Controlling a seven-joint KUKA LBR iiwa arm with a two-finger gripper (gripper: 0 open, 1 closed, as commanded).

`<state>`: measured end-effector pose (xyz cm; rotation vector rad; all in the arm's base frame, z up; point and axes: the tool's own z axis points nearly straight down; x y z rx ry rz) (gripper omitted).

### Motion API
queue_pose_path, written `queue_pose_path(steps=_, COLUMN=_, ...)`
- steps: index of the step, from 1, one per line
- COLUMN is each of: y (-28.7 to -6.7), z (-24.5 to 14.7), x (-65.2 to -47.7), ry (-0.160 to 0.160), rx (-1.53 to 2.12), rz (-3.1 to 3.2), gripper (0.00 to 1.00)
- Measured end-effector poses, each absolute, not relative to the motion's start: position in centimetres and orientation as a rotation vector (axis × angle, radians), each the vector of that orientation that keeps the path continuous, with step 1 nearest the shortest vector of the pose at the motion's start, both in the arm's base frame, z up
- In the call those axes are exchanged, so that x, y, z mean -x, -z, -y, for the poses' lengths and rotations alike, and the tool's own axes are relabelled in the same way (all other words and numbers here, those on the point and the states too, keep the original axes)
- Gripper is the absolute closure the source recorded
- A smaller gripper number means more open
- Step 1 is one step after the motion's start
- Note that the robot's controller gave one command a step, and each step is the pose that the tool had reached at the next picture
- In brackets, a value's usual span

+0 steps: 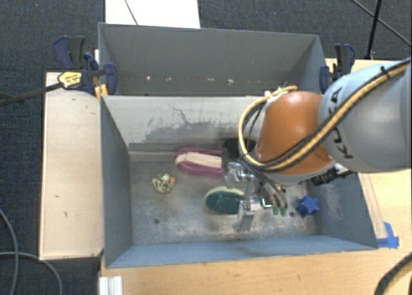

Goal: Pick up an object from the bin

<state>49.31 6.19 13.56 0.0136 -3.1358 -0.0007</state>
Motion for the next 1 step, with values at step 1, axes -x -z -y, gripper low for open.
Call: queue_pose_path(steps=1, y=-7.57, z=-6.15, x=-49.44, ry=0.002, rx=-0.510, rz=3.123, gripper=0.00)
